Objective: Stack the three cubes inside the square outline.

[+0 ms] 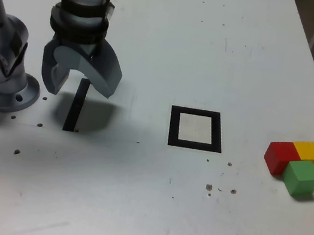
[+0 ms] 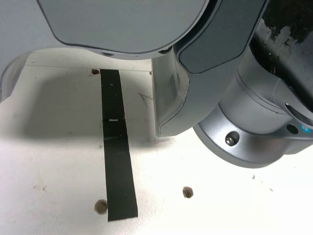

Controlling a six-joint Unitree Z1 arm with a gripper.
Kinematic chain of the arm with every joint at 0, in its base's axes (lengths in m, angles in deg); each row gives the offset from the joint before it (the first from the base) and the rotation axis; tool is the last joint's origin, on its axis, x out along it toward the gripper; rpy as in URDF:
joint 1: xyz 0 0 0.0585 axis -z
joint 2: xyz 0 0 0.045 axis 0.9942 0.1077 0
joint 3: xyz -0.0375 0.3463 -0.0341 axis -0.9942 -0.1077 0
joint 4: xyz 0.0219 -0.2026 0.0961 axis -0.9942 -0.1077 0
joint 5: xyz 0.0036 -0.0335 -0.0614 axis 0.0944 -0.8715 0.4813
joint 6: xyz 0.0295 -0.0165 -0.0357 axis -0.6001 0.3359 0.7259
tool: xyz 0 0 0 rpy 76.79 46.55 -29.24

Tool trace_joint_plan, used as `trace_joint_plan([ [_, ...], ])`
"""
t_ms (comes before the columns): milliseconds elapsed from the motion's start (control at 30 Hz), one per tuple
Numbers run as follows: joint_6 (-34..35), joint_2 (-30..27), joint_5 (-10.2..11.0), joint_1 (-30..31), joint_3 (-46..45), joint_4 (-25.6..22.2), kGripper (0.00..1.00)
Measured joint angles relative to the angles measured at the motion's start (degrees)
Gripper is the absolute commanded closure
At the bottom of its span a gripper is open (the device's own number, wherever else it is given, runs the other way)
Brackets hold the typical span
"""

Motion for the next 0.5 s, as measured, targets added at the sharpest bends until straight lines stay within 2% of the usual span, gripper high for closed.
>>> trace_joint_plan([
  [500,-0.01,-0.11,0.38,0.00,0.29,0.12,0.00],
])
